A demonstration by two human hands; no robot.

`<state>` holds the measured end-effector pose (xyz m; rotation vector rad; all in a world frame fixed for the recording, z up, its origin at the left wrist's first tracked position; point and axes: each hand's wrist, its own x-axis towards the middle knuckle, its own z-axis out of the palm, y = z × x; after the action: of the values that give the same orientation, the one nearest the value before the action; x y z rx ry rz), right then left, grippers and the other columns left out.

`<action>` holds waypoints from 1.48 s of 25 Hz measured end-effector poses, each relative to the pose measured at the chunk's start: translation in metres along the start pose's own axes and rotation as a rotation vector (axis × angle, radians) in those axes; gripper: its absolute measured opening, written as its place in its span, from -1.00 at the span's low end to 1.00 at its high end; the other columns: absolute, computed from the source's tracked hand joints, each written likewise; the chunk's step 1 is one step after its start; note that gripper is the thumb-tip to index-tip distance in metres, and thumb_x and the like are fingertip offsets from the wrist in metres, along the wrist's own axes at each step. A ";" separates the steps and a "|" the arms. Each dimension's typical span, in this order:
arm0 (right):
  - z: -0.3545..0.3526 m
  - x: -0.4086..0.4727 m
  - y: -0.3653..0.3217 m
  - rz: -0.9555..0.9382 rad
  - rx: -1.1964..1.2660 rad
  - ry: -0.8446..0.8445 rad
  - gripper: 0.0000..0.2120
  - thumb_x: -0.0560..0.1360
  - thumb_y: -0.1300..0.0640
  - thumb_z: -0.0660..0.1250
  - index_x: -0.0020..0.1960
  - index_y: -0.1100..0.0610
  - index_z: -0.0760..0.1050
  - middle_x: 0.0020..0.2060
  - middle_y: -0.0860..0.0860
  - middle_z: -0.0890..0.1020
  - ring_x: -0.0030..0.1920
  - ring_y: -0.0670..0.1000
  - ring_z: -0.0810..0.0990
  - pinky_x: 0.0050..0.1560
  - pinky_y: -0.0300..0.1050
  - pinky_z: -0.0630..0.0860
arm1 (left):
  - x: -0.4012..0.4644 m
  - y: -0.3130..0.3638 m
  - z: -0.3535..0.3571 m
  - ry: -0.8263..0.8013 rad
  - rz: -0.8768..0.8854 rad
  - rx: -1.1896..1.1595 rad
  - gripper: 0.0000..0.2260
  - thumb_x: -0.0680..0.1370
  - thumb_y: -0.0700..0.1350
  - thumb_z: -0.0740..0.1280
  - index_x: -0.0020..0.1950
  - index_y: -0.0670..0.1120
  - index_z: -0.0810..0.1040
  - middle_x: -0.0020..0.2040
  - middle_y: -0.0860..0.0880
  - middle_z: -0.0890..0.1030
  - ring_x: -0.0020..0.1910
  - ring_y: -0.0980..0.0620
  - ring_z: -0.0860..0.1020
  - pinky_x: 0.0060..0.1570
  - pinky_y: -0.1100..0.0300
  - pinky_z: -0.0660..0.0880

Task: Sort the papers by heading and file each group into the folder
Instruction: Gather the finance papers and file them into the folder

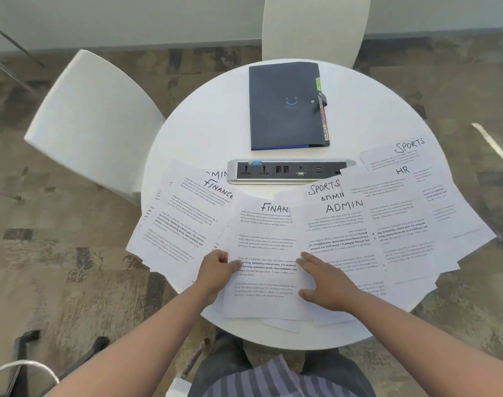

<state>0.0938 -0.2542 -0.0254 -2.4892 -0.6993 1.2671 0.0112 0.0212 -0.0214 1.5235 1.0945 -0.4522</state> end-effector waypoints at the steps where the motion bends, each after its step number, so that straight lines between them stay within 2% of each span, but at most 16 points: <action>1: -0.001 0.001 0.001 0.000 0.006 -0.002 -0.21 0.57 -0.12 0.35 0.67 -0.05 0.04 0.66 -0.18 -0.05 0.62 -0.07 0.13 0.53 -0.10 0.18 | -0.002 0.001 0.002 -0.021 0.016 -0.003 -0.85 0.55 -0.19 0.49 0.05 -0.14 0.56 0.06 -0.14 0.71 0.02 -0.11 0.70 0.08 -0.06 0.65; 4: -0.005 0.000 0.001 -0.001 0.015 -0.018 -0.21 0.57 -0.11 0.35 0.67 -0.04 0.05 0.66 -0.19 -0.03 0.61 -0.10 0.14 0.52 -0.13 0.18 | -0.011 0.005 0.007 -0.058 0.109 0.082 -0.94 0.60 -0.17 0.44 0.06 -0.07 0.61 -0.05 -0.01 0.73 -0.04 -0.06 0.71 -0.01 -0.01 0.66; 7: -0.006 0.000 0.002 0.000 0.031 -0.038 -0.20 0.57 -0.10 0.35 0.68 -0.04 0.03 0.65 -0.21 -0.05 0.61 -0.10 0.14 0.52 -0.12 0.18 | -0.019 0.019 0.003 0.054 0.235 0.287 -0.91 0.61 -0.09 0.40 0.02 -0.10 0.65 -0.11 -0.02 0.72 -0.12 -0.09 0.69 -0.06 -0.04 0.65; 11: -0.003 -0.001 0.004 0.006 0.030 -0.047 -0.20 0.56 -0.12 0.34 0.68 -0.05 0.02 0.65 -0.24 -0.09 0.61 -0.10 0.16 0.53 -0.09 0.23 | -0.037 0.056 -0.018 0.155 0.372 0.491 -0.89 0.65 -0.08 0.32 -0.03 -0.02 0.61 -0.17 0.04 0.66 -0.20 0.01 0.63 -0.22 0.04 0.59; 13: -0.002 -0.002 0.005 0.006 0.029 -0.052 -0.20 0.56 -0.13 0.33 0.68 -0.06 0.03 0.64 -0.25 -0.09 0.61 -0.11 0.16 0.52 -0.08 0.24 | -0.045 0.069 -0.030 0.188 0.414 0.522 -0.81 0.67 -0.09 0.29 -0.13 -0.02 0.57 -0.26 0.01 0.63 -0.32 0.01 0.57 -0.37 0.13 0.47; 16: -0.003 -0.004 0.002 0.022 0.087 -0.051 -0.24 0.58 -0.13 0.33 0.67 -0.04 0.07 0.65 -0.22 -0.04 0.62 -0.10 0.12 0.55 -0.08 0.19 | -0.055 0.084 -0.048 0.229 0.432 0.539 -0.75 0.68 -0.09 0.28 -0.20 -0.06 0.54 -0.32 0.00 0.58 -0.37 0.00 0.51 -0.40 0.17 0.34; 19: -0.013 -0.006 -0.013 0.081 0.426 0.053 -0.30 0.59 -0.12 0.37 0.64 0.00 0.18 0.62 -0.12 0.19 0.60 -0.04 0.19 0.55 -0.04 0.20 | -0.061 0.093 -0.065 0.216 0.454 0.468 -0.78 0.68 -0.09 0.30 -0.14 -0.09 0.60 -0.25 -0.06 0.66 -0.28 -0.08 0.61 -0.35 0.14 0.43; 21: -0.022 -0.005 -0.026 0.133 0.783 0.137 -0.29 0.56 -0.13 0.42 0.61 0.03 0.24 0.53 -0.07 0.36 0.52 -0.01 0.34 0.46 0.00 0.34 | -0.060 0.093 -0.073 0.153 0.436 0.287 -0.82 0.68 -0.10 0.31 -0.07 -0.09 0.65 -0.21 -0.04 0.73 -0.27 0.00 0.69 -0.36 0.21 0.53; 23: -0.029 -0.007 -0.040 0.171 1.059 0.146 -0.28 0.51 -0.16 0.47 0.55 0.06 0.30 0.40 -0.06 0.52 0.38 0.00 0.52 0.37 0.02 0.45 | -0.059 0.088 -0.072 0.066 0.378 0.081 -0.84 0.69 -0.14 0.30 0.03 -0.11 0.67 -0.15 -0.04 0.76 -0.22 0.01 0.73 -0.33 0.21 0.61; 26: -0.034 -0.013 -0.054 0.147 1.322 0.086 -0.61 0.57 0.01 0.44 0.34 0.13 0.50 0.17 0.04 0.72 0.18 0.12 0.70 0.17 0.00 0.61 | -0.048 0.072 -0.062 -0.062 0.284 -0.104 -0.83 0.70 -0.20 0.27 0.16 -0.19 0.64 -0.02 -0.14 0.76 -0.01 -0.17 0.73 -0.06 -0.01 0.67; 28: -0.033 -0.021 -0.056 0.145 1.375 0.097 -0.78 0.63 0.17 0.36 0.26 0.14 0.58 0.09 0.05 0.75 0.11 0.11 0.73 0.07 0.03 0.65 | -0.047 0.062 -0.050 -0.136 0.248 -0.150 -0.82 0.69 -0.22 0.27 0.23 -0.23 0.61 0.05 -0.17 0.74 0.06 -0.22 0.71 0.07 -0.14 0.65; 32: -0.026 -0.035 -0.032 0.224 1.240 0.210 -0.82 0.65 0.22 0.31 0.20 0.09 0.62 0.04 0.01 0.76 0.10 0.14 0.73 0.20 0.26 0.58 | -0.048 0.046 -0.024 -0.155 0.221 -0.083 -0.85 0.63 -0.21 0.39 0.18 -0.22 0.62 0.01 -0.23 0.74 0.02 -0.23 0.72 0.08 -0.21 0.65; 34: -0.026 -0.043 -0.015 0.259 1.219 0.258 -0.83 0.66 0.21 0.30 0.18 0.08 0.63 0.03 0.02 0.76 0.06 0.12 0.74 0.06 0.18 0.67 | -0.044 0.039 -0.010 -0.147 0.217 -0.050 -0.87 0.61 -0.22 0.43 0.13 -0.22 0.62 -0.04 -0.27 0.73 -0.01 -0.25 0.72 0.07 -0.15 0.66; 36: -0.028 -0.050 -0.001 0.289 1.223 0.315 -0.84 0.67 0.20 0.29 0.17 0.10 0.63 0.02 0.02 0.77 0.01 0.09 0.75 -0.20 -0.04 0.63 | -0.042 0.035 0.002 -0.122 0.209 -0.021 -0.89 0.59 -0.26 0.43 0.10 -0.24 0.60 -0.13 -0.23 0.73 -0.16 -0.15 0.69 -0.07 0.06 0.67; 37: -0.028 -0.053 0.007 0.301 1.229 0.346 -0.84 0.67 0.20 0.29 0.16 0.11 0.63 0.02 0.02 0.77 -0.01 0.07 0.75 -0.26 -0.10 0.60 | -0.041 0.034 0.007 -0.106 0.203 -0.007 -0.89 0.59 -0.28 0.43 0.10 -0.24 0.60 -0.16 -0.20 0.72 -0.21 -0.08 0.67 -0.15 0.14 0.64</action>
<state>0.0920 -0.2880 0.0244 -1.6622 0.4675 0.8533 0.0207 0.0019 0.0274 1.5677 0.8488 -0.3844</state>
